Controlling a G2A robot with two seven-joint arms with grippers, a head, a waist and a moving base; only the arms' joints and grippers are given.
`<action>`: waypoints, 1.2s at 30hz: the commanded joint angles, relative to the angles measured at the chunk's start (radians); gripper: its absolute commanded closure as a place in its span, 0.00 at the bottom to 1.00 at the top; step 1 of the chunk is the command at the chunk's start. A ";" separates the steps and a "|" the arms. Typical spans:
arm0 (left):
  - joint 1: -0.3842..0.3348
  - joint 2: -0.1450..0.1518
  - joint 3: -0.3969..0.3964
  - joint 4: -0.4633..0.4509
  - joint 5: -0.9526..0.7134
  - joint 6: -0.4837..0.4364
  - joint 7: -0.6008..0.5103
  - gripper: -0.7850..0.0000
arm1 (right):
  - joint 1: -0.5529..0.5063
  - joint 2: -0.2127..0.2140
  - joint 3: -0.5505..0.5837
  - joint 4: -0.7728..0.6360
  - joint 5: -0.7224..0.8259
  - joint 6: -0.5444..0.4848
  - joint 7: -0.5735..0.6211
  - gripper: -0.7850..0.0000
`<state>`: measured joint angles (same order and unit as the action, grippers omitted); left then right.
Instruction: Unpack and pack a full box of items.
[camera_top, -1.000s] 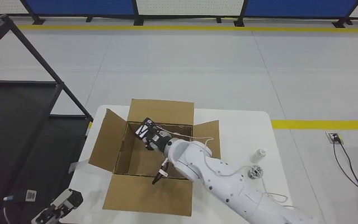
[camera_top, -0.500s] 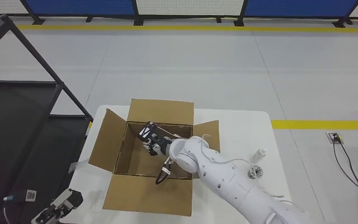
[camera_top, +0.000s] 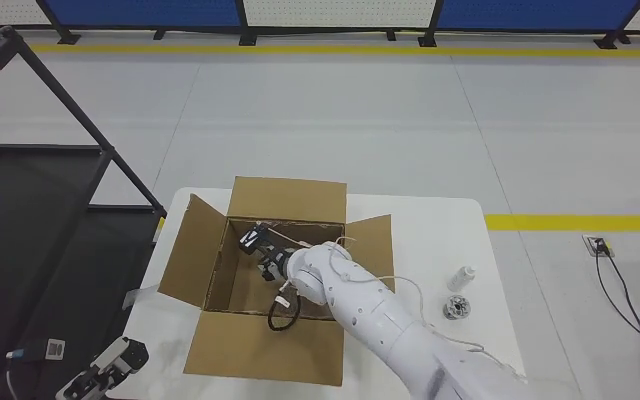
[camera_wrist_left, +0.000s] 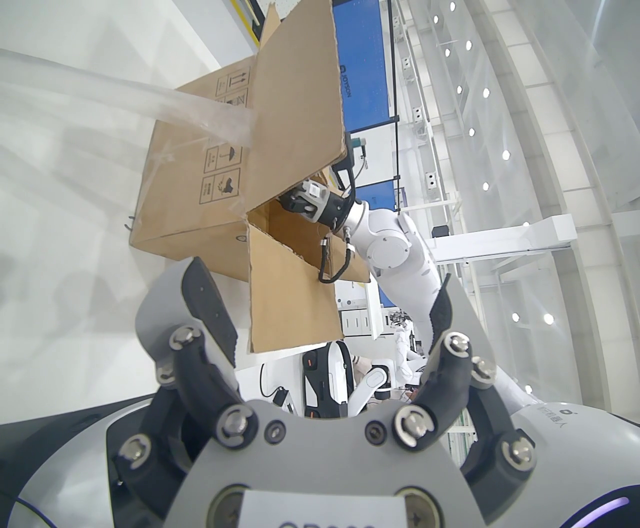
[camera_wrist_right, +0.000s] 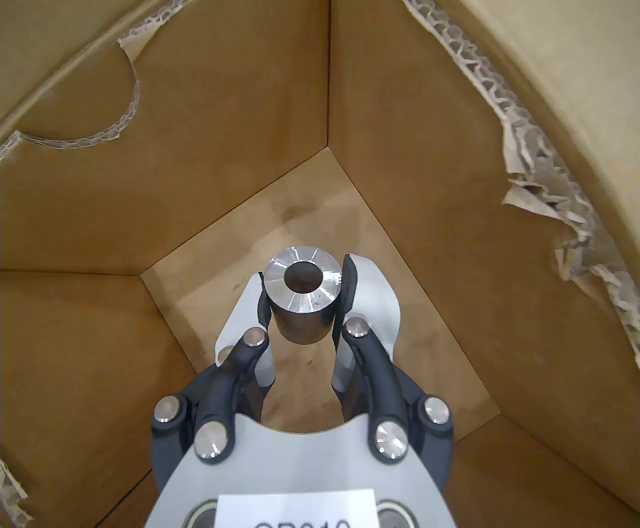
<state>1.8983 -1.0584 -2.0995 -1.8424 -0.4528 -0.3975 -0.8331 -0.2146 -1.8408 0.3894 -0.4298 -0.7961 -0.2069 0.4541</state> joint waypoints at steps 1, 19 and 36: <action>0.000 0.000 0.000 0.000 0.000 0.000 0.000 0.00 | 0.012 -0.024 -0.003 0.041 0.000 0.021 0.011 1.00; -0.019 0.000 0.077 -0.011 0.138 0.023 0.015 0.00 | 0.038 -0.124 0.006 0.213 0.016 0.065 -0.018 1.00; -0.019 0.000 0.077 -0.011 0.138 0.023 0.015 0.00 | 0.019 -0.123 0.021 0.227 0.045 0.035 -0.076 1.00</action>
<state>1.8791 -1.0581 -2.0225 -1.8534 -0.3152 -0.3741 -0.8185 -0.1805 -1.9646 0.3990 -0.2130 -0.7766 -0.1462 0.4324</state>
